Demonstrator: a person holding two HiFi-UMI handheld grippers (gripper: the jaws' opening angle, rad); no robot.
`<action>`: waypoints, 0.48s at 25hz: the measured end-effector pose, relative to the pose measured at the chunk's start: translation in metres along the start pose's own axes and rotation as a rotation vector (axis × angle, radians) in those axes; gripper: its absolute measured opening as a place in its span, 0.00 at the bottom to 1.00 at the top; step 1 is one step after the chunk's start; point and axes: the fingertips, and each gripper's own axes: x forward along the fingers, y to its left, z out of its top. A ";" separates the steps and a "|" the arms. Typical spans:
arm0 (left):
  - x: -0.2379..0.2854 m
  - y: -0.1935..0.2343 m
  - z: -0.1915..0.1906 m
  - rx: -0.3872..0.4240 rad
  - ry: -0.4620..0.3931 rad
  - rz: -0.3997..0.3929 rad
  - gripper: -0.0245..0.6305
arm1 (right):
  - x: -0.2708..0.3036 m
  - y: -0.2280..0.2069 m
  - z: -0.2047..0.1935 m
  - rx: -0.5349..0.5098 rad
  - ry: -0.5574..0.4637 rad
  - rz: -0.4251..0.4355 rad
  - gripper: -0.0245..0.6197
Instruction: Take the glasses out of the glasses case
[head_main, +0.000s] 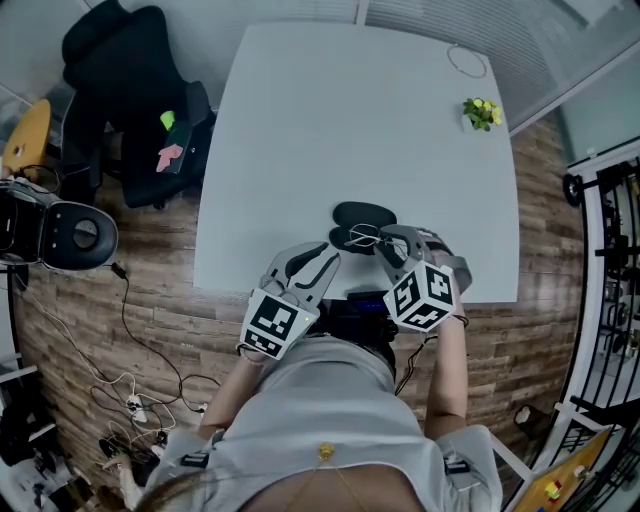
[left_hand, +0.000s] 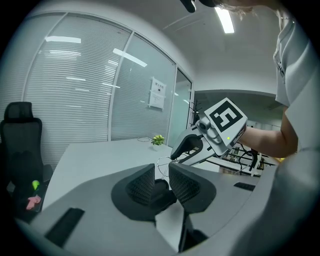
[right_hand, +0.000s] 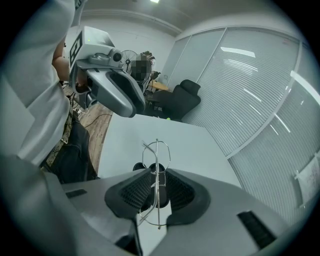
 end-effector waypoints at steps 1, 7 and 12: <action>0.000 0.000 0.000 0.001 0.000 0.000 0.19 | 0.000 0.000 0.000 -0.001 0.000 -0.002 0.19; -0.001 -0.002 0.000 0.003 -0.002 0.000 0.20 | -0.002 0.001 0.002 0.003 -0.014 -0.004 0.19; -0.002 -0.003 0.000 0.001 -0.003 0.006 0.19 | -0.001 0.003 0.001 -0.004 -0.010 -0.002 0.19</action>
